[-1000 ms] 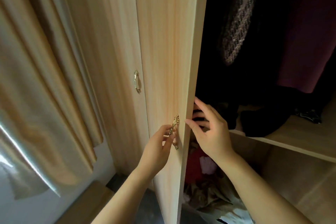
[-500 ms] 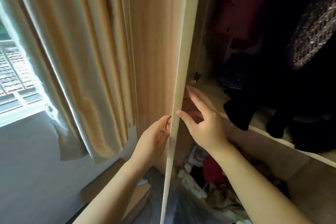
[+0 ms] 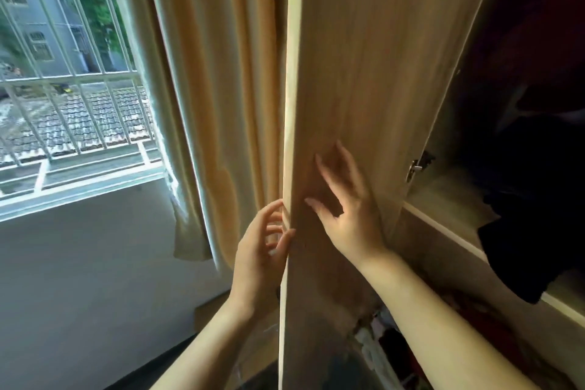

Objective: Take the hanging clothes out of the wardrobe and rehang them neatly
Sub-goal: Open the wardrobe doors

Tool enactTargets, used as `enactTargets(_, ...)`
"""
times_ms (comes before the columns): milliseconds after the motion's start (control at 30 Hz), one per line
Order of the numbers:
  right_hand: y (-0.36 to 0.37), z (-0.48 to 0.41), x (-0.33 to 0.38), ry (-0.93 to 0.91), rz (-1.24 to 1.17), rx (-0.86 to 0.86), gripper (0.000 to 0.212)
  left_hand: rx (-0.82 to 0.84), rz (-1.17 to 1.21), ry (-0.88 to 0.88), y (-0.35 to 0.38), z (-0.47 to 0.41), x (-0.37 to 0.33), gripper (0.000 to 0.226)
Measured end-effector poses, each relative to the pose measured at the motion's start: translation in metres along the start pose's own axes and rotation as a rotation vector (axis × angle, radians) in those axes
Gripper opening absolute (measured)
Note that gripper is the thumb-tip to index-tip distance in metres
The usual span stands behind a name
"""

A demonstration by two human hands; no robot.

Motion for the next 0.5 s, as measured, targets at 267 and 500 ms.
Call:
enactTargets(267, 0.032, -0.022, -0.021, -0.079, 0.145, 0.007, 0.063, -0.172, -0.169, -0.054, -0.021, -0.031, 0.02, 0.06)
enactTargets(500, 0.035, -0.023, -0.025, -0.09, 0.149, 0.018, 0.061, -0.155, -0.311, -0.04, -0.021, -0.03, 0.023, 0.055)
Point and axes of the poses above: each hand's wrist, its own z-axis away from the middle knuckle, its own y-axis out of the palm, x = y × z, the point moved 9 cm from there along -z, towards the middle knuckle, and after that the axes turned 11 degrees about x, right-handed, at the moved point
